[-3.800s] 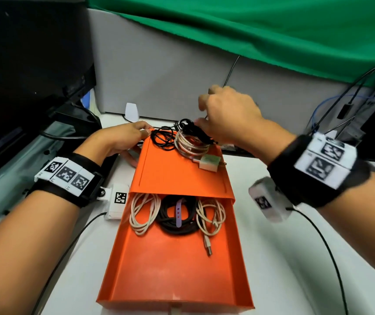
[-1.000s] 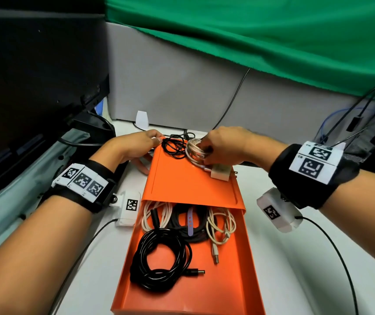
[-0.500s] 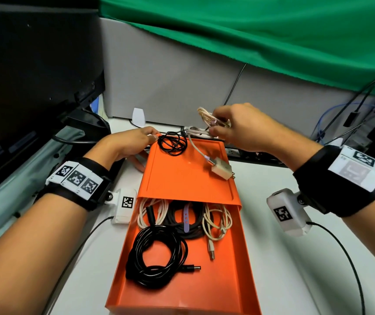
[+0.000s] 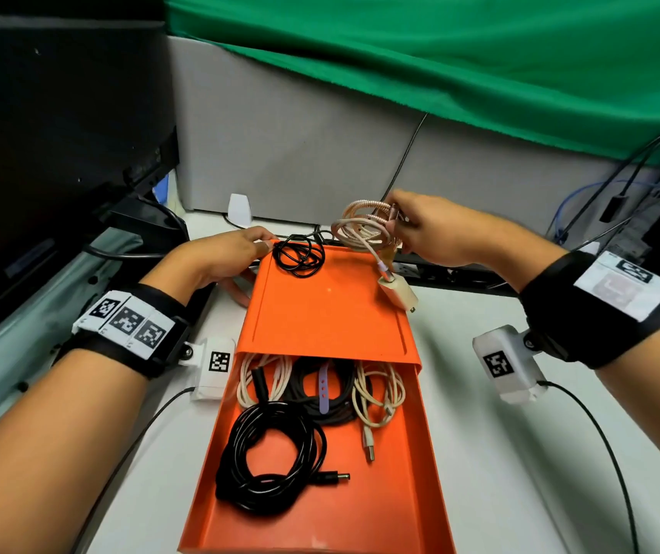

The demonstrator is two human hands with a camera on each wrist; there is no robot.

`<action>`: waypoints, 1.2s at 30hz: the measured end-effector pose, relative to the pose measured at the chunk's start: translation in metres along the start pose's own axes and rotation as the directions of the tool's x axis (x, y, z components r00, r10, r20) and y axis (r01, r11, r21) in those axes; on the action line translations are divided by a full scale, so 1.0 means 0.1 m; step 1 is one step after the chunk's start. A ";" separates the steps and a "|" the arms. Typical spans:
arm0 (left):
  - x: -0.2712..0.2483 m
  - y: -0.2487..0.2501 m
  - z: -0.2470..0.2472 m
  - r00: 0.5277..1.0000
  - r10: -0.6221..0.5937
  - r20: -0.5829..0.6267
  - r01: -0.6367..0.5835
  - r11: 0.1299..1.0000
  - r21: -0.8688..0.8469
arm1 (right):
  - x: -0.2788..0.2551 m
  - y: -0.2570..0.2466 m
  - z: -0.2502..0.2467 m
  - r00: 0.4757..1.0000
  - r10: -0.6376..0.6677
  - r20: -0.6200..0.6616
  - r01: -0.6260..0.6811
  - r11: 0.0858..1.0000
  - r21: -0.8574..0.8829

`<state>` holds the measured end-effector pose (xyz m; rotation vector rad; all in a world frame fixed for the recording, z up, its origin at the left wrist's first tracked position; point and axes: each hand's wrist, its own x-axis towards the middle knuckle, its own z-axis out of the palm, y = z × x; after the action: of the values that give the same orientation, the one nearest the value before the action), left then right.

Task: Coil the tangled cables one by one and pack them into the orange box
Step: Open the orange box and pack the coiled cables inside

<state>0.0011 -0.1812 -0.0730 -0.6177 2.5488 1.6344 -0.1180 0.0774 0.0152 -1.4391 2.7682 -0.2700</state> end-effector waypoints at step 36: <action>-0.20 0.35 -0.22 0.852 0.521 -0.048 -0.503 0.842 0.195 | 0.18 -0.12 -0.16 0.995 -0.019 -0.094 0.047 0.950 0.309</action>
<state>0.0110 -0.1822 -0.0283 0.0162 3.0809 1.4900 -0.1203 0.0582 0.0345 -1.4236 2.6126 -0.7527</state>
